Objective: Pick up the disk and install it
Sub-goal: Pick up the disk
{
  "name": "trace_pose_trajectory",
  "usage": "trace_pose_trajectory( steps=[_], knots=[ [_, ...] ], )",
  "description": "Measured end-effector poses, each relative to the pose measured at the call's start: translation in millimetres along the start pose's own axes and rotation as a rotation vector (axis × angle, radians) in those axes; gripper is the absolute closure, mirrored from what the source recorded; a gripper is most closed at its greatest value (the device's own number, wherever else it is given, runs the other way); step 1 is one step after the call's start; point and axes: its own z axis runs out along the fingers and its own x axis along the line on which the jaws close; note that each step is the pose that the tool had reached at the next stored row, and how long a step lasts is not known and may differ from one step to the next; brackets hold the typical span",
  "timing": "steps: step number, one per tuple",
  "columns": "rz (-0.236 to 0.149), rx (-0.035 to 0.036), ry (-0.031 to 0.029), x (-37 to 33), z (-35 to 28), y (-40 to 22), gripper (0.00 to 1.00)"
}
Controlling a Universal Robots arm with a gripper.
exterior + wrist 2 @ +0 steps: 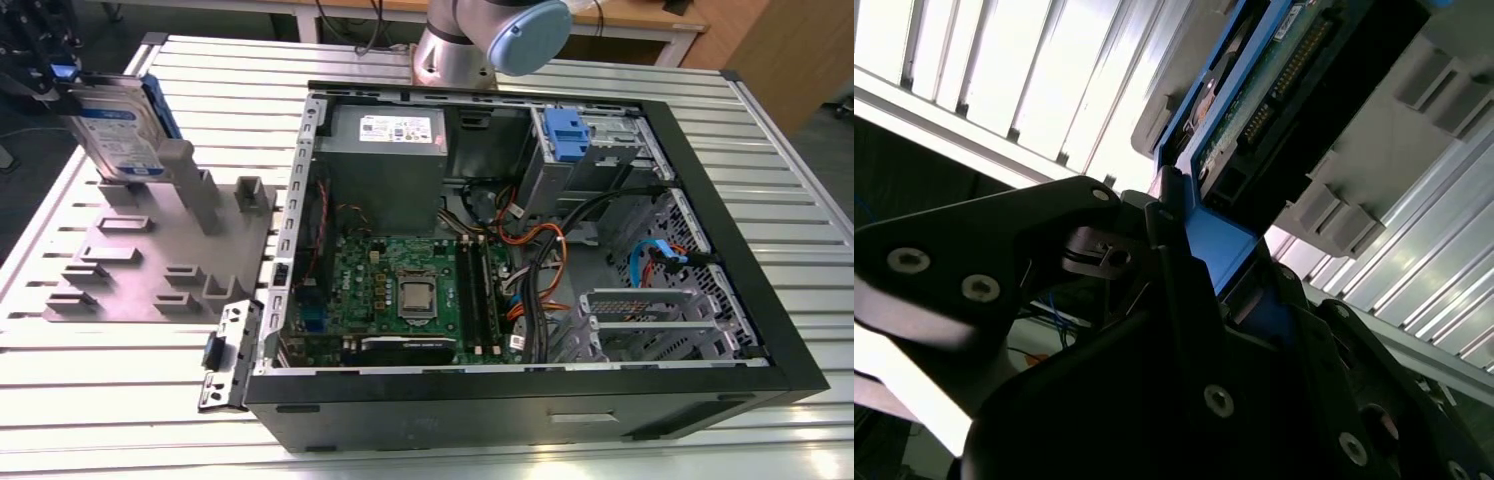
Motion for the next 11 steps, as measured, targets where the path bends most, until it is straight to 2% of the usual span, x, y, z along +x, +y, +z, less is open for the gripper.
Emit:
trace_pose_trajectory(
  steps=[11],
  knots=[
    [0.0,0.0001,0.0,-0.1,-5.5,0.1,0.63]
  ],
)
